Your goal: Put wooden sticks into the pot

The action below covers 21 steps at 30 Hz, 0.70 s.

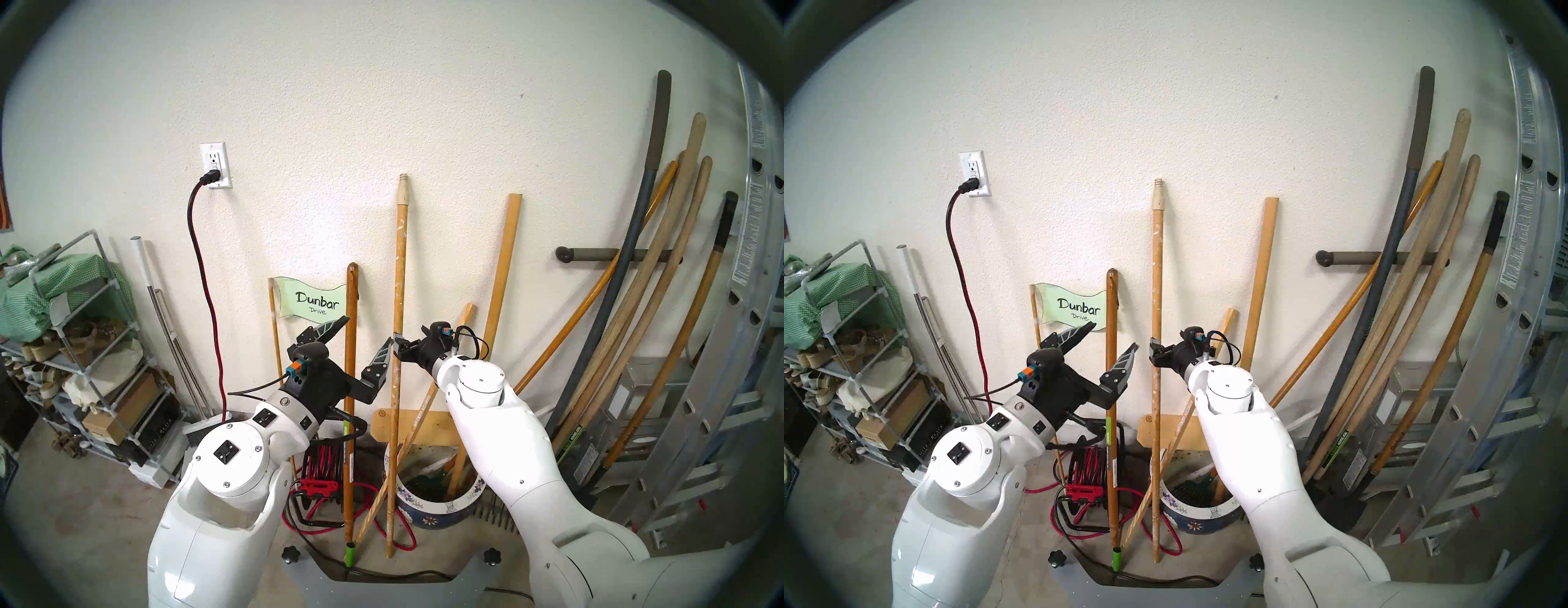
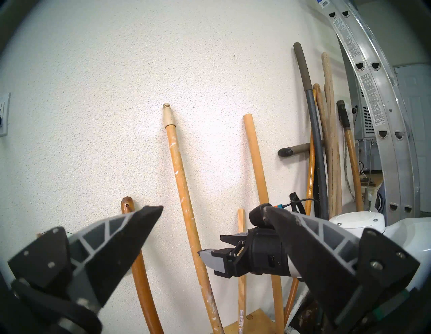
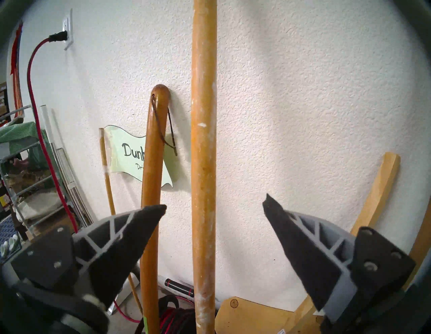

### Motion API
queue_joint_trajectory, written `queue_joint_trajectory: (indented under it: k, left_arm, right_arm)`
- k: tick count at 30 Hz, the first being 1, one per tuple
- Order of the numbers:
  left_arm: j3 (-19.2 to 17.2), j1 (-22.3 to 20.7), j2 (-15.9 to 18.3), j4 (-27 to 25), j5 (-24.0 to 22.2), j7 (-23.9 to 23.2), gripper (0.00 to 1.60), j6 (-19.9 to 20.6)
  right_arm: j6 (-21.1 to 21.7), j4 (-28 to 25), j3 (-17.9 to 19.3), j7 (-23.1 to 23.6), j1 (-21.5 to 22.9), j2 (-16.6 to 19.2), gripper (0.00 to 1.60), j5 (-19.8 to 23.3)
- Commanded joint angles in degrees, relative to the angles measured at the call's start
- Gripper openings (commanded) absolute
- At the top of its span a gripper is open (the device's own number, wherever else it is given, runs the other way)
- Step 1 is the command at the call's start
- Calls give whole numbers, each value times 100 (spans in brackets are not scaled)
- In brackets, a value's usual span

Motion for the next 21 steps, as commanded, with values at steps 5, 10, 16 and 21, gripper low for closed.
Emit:
queue_joint_trajectory:
  k: [5,10,16,21]
  left_arm:
    - [-1,0,0,-1,0,1,160,0]
    - [-1,0,0,-1,0,1,160,0]
    - [-1,0,0,-1,0,1,160,0]
    - [-1,0,0,-1,0,1,160,0]
  right_arm:
    - [-365,813,-51,-190,581,-378,160,-61]
    - [-534,1237,-45,-344,802,-498,160,-128]
    - [-738,1785,-44,-472,1046,-625,160,-191]
    - [-913,2219,-41,-543,1235,-698,68,-244]
